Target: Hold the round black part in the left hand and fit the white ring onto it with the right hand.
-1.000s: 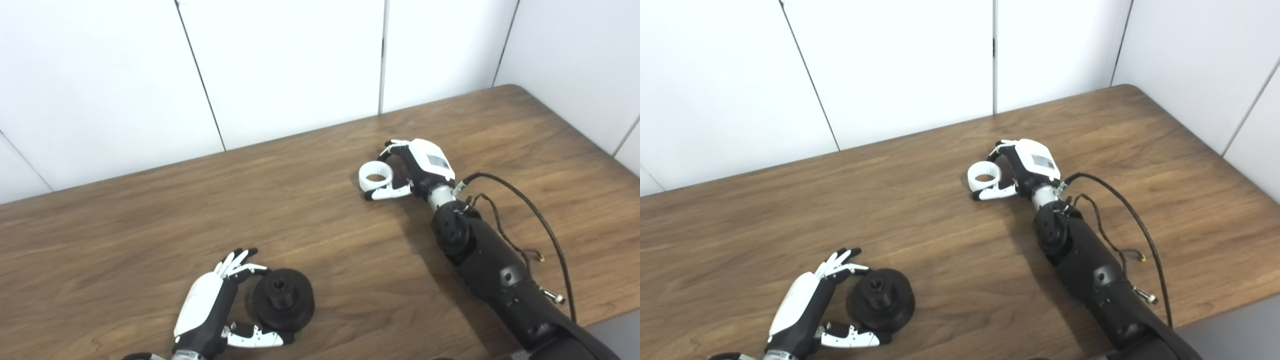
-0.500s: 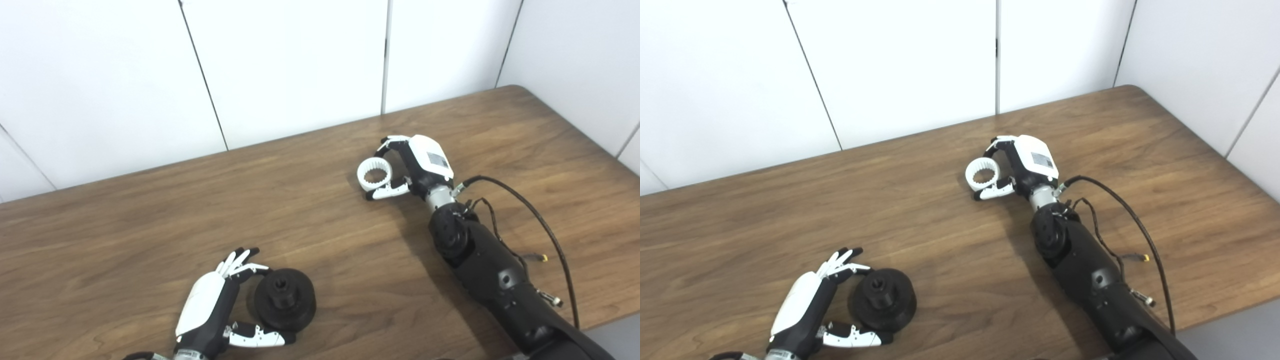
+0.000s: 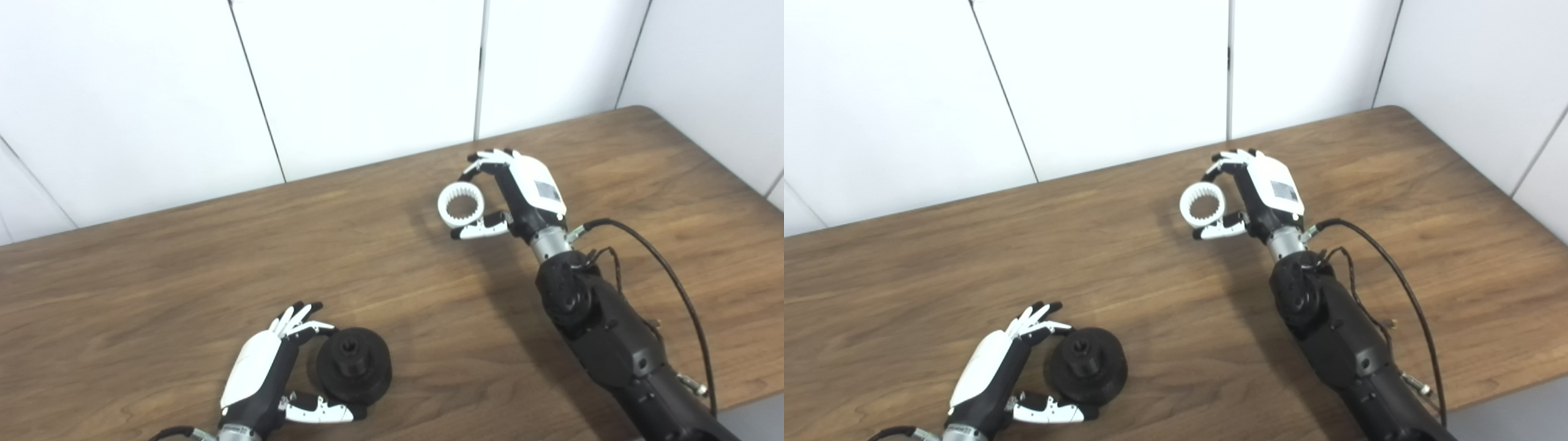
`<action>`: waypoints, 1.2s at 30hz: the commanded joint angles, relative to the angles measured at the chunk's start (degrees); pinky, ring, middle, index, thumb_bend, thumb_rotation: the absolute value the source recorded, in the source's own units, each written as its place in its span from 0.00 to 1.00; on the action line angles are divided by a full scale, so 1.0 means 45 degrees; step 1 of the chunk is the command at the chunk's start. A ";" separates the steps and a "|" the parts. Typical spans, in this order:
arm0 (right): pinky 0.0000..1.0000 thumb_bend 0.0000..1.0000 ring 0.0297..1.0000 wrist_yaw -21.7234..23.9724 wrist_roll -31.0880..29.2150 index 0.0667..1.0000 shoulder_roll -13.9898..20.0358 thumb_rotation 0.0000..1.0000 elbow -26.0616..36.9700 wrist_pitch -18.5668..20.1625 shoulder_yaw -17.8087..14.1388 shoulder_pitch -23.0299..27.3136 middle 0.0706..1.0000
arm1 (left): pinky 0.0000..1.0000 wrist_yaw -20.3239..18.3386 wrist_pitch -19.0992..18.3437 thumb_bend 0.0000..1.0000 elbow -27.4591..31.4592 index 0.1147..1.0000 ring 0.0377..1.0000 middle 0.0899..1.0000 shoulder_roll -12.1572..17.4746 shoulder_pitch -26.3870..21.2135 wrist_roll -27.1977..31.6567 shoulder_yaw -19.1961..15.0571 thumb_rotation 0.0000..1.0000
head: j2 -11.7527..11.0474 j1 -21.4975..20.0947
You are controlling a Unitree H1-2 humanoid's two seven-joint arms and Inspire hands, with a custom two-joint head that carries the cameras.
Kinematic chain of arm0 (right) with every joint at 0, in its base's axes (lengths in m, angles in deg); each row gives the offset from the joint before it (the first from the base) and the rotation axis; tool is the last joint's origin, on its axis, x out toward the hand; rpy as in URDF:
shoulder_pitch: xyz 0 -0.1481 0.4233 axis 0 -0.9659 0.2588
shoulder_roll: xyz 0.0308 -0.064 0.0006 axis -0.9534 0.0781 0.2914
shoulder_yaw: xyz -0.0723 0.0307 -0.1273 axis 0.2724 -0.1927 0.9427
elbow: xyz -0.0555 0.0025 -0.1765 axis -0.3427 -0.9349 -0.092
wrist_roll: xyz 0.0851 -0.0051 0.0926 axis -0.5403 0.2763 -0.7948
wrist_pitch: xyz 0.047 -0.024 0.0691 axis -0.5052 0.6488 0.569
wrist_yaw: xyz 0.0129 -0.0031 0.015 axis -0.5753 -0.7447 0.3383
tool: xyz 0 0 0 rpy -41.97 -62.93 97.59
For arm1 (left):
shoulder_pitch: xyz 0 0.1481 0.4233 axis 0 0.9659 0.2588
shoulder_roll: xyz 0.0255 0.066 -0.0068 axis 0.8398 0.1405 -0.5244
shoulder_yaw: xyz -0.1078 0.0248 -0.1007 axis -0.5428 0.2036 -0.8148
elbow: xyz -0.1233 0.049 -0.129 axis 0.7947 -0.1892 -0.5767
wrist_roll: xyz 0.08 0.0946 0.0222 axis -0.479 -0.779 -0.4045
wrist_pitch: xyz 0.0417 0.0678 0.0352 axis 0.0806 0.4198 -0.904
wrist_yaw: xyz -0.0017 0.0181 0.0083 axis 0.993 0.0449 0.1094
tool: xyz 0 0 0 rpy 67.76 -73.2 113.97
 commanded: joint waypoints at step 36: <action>0.77 0.52 0.87 0.2955 -0.1852 0.45 -0.1043 0.14 0.5996 -0.1379 0.0199 -0.2707 0.78 | 1.00 0.0140 -0.0550 0.99 -0.0362 0.57 1.00 0.95 -0.0757 -0.0652 -0.1266 0.0612 0.28 | 0.1242 0.3369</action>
